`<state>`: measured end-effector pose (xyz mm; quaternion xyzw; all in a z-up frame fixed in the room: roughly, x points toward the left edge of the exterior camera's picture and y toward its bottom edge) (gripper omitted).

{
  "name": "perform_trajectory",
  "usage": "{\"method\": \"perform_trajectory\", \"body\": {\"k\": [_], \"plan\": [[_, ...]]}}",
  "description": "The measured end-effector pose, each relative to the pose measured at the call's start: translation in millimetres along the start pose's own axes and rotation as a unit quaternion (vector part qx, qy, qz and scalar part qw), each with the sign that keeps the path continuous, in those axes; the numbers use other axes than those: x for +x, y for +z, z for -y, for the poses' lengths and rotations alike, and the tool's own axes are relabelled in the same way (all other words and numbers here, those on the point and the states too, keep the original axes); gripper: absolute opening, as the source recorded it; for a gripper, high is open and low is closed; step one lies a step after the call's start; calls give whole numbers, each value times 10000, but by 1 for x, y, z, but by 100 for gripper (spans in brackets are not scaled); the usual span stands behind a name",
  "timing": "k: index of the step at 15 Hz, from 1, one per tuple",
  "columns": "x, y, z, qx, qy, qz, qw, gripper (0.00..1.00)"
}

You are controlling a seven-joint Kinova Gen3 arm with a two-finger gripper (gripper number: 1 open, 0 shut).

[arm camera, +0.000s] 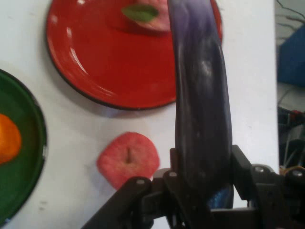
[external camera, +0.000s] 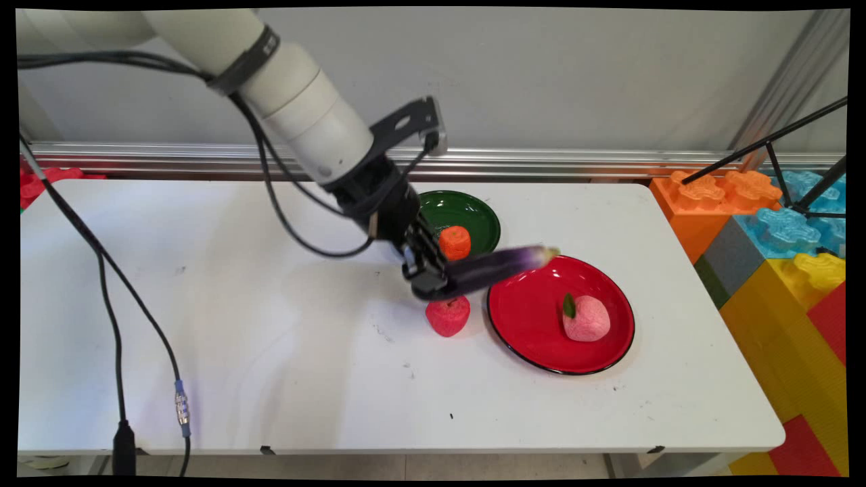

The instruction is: Place the picked object on the table

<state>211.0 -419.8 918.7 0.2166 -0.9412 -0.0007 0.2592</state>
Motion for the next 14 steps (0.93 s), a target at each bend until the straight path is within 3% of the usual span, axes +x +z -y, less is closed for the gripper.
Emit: {"method": "perform_trajectory", "body": {"k": [6,14], "plan": [[-25,22,-27,-211,-6,216,9995,0],[-70,49,-45,-302,-43,571,9979,0]]}}
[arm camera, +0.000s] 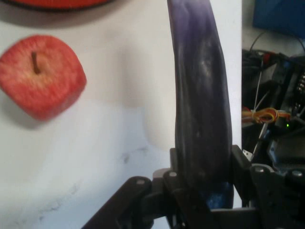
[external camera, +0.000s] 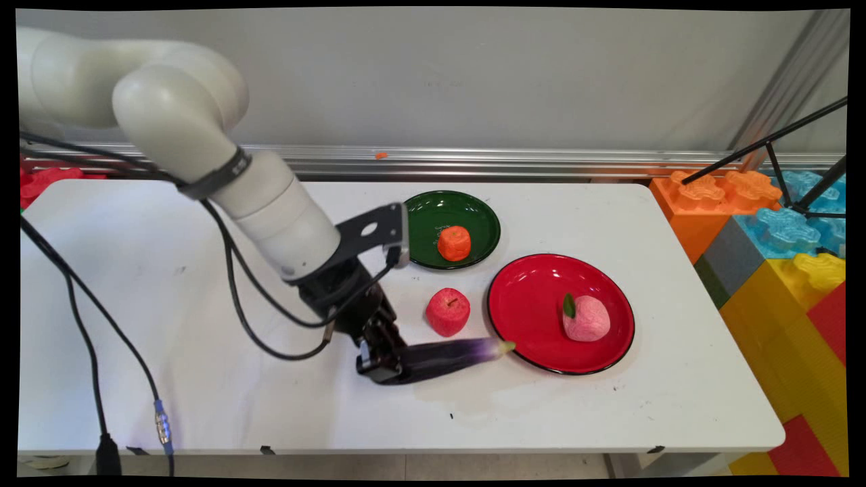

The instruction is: Place the picked object on the table

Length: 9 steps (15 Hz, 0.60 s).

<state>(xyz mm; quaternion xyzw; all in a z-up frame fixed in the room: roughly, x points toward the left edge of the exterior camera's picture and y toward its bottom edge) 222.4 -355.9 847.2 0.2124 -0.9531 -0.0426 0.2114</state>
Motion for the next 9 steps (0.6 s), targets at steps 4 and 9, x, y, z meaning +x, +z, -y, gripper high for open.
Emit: {"method": "perform_trajectory", "body": {"k": [4,9], "plan": [[-12,12,-2,15,-14,106,9999,0],[-25,27,-2,70,-1,235,9997,0]]}}
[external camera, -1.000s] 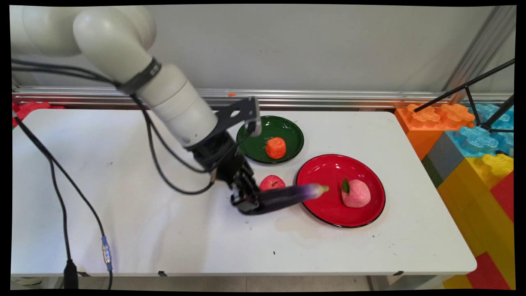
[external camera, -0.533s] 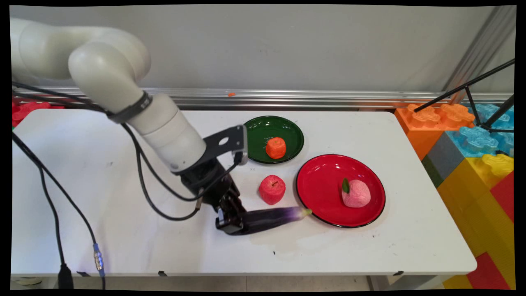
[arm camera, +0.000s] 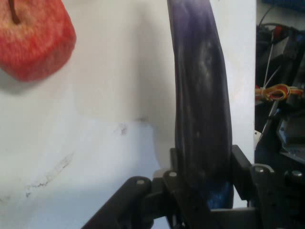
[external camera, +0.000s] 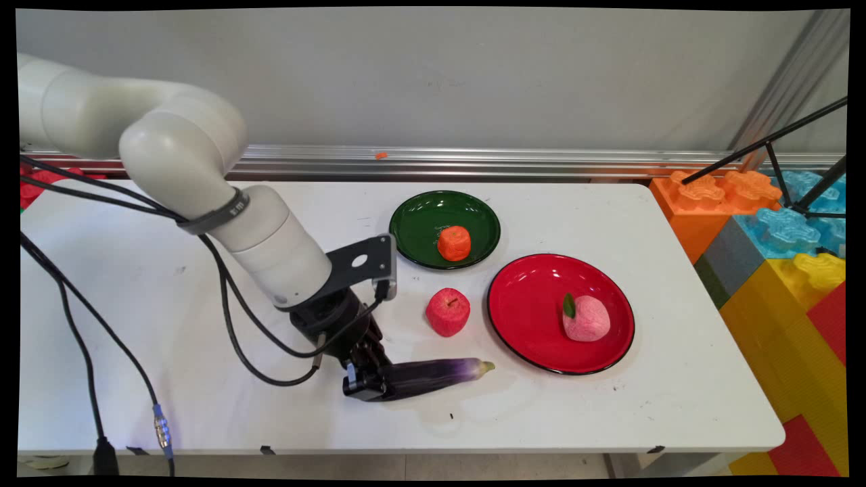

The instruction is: Place the picked object on the table

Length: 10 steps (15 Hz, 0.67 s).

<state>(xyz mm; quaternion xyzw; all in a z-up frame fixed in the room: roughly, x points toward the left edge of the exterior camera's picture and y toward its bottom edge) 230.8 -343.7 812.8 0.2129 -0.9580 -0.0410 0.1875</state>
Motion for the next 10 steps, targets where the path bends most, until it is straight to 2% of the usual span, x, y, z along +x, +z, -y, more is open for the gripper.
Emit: {"method": "perform_trajectory", "body": {"k": [9,10], "plan": [[-10,21,5,115,15,109,9999,0],[-10,23,6,118,22,105,9999,100]]}}
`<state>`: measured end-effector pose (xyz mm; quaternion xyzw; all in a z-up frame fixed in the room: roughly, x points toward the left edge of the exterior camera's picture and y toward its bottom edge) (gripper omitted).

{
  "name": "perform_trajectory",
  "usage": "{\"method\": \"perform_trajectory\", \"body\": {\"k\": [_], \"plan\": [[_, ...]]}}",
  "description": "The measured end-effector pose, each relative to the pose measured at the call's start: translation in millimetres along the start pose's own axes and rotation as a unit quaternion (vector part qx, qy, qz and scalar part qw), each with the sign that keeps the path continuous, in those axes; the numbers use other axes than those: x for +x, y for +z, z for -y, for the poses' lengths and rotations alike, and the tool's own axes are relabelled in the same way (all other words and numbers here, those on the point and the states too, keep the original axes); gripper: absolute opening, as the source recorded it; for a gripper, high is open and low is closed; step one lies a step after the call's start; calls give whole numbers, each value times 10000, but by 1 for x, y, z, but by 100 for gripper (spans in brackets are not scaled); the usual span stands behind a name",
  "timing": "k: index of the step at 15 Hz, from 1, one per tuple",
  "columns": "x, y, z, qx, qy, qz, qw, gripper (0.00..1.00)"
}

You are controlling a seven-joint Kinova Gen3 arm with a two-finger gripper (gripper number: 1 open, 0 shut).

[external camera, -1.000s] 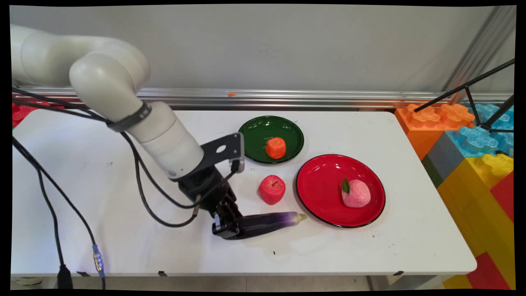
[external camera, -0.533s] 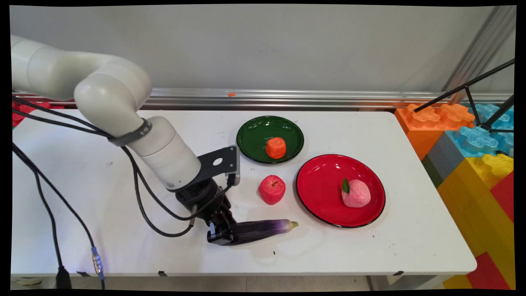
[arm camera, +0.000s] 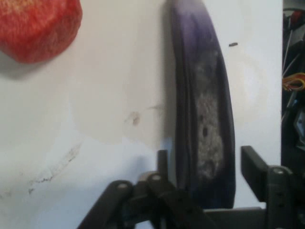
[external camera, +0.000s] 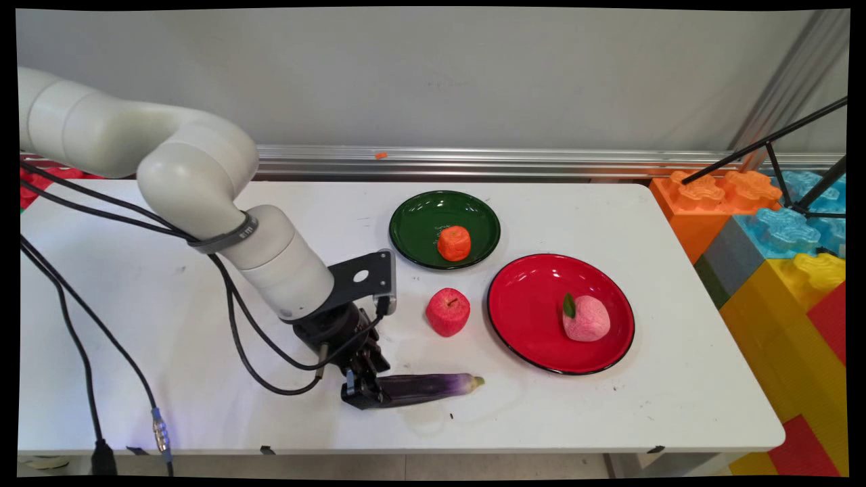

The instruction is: Place the picked object on the table

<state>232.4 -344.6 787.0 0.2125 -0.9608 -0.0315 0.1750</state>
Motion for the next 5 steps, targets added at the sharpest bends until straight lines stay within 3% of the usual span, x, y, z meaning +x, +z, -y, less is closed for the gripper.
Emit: {"method": "perform_trajectory", "body": {"k": [5], "plan": [[5,3,5,13,21,-63,10000,100]]}}
